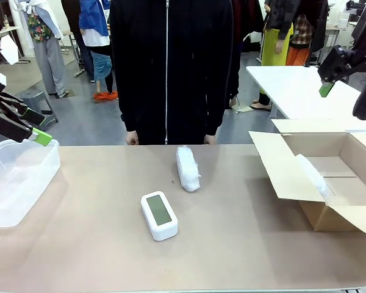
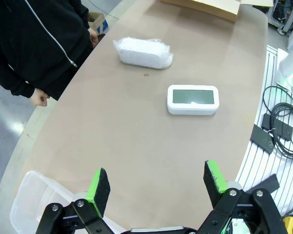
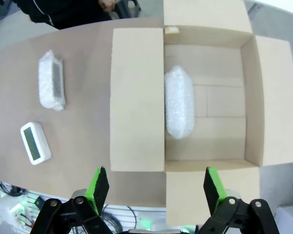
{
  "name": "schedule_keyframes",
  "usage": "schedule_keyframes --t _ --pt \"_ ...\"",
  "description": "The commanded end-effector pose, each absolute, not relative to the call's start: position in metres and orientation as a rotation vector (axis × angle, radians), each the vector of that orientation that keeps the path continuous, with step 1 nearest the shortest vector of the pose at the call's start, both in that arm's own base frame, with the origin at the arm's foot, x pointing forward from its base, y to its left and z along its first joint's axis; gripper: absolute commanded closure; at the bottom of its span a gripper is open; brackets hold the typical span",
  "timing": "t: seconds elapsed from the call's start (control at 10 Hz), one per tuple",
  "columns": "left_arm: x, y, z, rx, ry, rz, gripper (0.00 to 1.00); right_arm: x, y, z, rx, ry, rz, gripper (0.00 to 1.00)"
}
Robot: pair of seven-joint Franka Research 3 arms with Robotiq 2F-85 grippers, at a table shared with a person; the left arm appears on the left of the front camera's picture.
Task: Separate and place wrapped and unwrapped clocks.
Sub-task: Pick up the Digital clock indicated by the person.
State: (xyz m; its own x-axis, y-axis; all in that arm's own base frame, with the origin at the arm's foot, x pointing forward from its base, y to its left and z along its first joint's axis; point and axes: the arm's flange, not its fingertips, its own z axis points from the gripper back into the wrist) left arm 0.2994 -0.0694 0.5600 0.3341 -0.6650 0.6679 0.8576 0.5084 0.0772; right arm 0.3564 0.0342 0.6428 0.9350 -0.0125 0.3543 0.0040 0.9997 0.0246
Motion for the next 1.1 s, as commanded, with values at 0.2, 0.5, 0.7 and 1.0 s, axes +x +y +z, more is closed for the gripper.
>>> schedule_keyframes --t 0.2,0.5,0.7,1.0 --pt "0.301 -0.069 0.559 -0.328 -0.712 -1.017 0.00 0.355 0.033 0.635 0.038 -0.379 -0.005 0.00" --pt "0.301 -0.069 0.559 -0.328 -0.712 -1.017 0.00 0.355 0.033 0.635 0.038 -0.379 -0.005 0.00" --pt "0.301 -0.069 0.559 -0.328 -0.712 -1.017 0.00 0.357 0.034 0.641 0.024 -0.363 -0.009 0.00" --pt "0.301 -0.069 0.559 -0.328 -0.712 -1.017 0.00 0.358 0.120 0.637 0.213 -0.410 0.479 0.00"
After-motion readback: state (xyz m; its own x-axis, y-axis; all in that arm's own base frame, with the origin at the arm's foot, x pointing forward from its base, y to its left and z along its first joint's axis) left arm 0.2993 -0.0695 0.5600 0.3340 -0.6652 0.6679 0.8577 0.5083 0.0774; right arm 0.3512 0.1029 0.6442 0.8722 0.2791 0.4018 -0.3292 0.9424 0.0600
